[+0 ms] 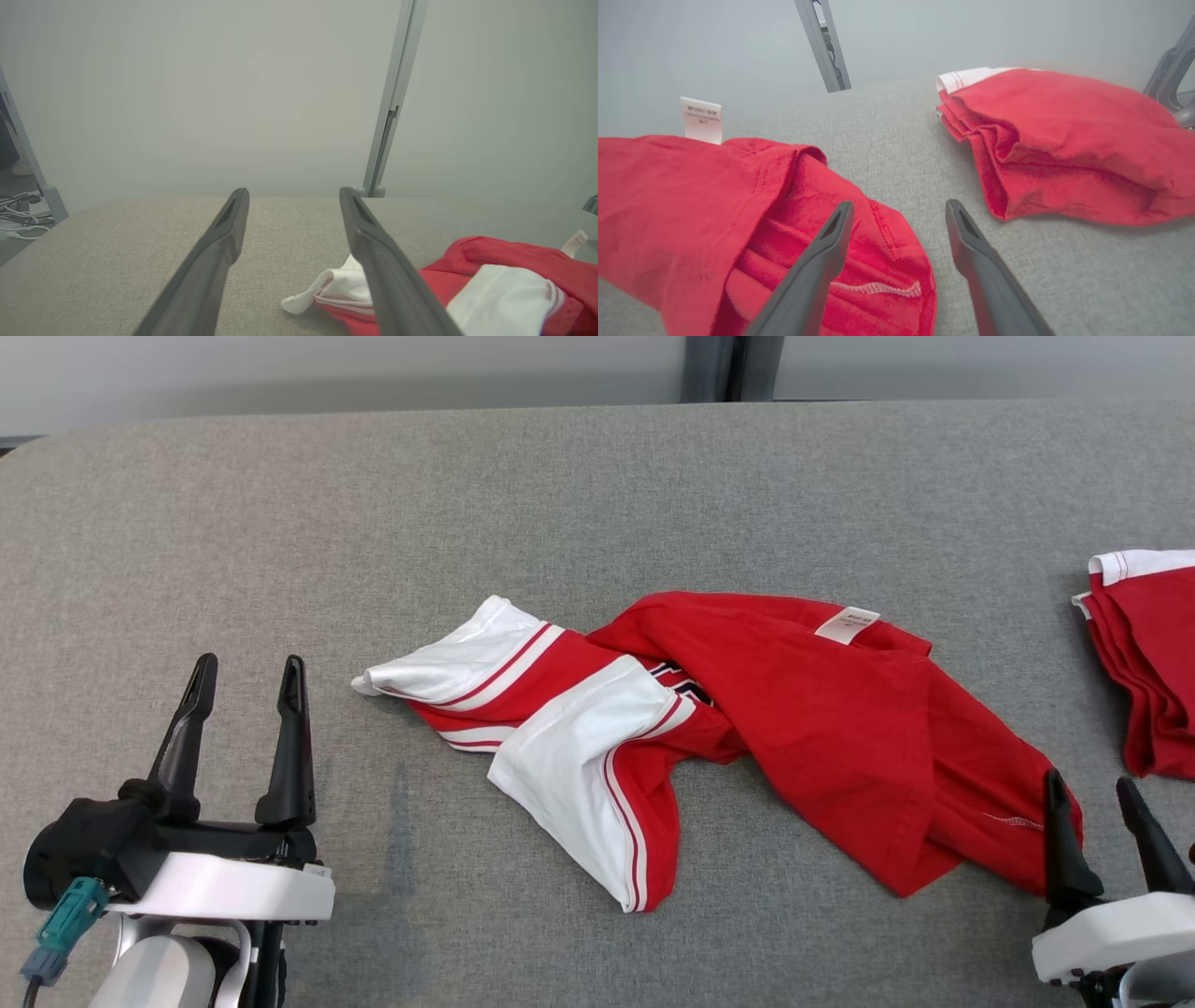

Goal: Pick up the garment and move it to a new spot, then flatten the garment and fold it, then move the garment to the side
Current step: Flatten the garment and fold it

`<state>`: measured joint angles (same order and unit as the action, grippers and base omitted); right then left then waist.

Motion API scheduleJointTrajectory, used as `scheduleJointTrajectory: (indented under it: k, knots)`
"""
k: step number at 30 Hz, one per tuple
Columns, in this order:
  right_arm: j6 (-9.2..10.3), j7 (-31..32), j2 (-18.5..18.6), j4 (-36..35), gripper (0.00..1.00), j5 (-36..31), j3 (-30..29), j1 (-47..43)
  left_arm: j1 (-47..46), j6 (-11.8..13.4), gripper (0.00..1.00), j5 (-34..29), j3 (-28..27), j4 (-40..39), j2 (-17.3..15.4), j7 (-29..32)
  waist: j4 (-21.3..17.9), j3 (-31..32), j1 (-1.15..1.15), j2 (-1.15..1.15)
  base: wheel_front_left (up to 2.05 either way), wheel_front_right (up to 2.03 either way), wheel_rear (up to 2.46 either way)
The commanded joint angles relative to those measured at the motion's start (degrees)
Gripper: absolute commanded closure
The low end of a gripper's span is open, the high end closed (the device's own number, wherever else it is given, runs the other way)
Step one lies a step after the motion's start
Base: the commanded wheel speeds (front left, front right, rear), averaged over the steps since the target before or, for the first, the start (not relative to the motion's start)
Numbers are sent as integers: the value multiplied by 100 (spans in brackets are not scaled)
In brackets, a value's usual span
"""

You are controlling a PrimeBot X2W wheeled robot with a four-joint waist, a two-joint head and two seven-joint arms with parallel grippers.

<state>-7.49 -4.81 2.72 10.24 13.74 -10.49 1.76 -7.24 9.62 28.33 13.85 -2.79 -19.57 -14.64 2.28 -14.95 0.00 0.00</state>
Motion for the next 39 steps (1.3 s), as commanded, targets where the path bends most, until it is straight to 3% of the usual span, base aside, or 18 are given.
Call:
scheduleJointTrajectory:
  k: [1,8,14,39]
  knots:
    - [-2,-15,36,-163,0,-52,-20,31,61,21,0,34,-21,-1,-37,3,-12,39,0,0,0,0,0]
    - [-2,232,36,-1428,0,-350,98,156,150,49,0,51,7,14,-15,-3,-18,213,0,0,0,0,0]
    - [-2,498,35,-2034,0,-375,506,81,235,52,0,56,52,45,-16,-5,26,360,0,0,0,0,0]
    - [-2,618,35,-2061,0,-240,626,37,226,106,0,101,116,-55,-70,16,134,372,0,0,0,0,0]
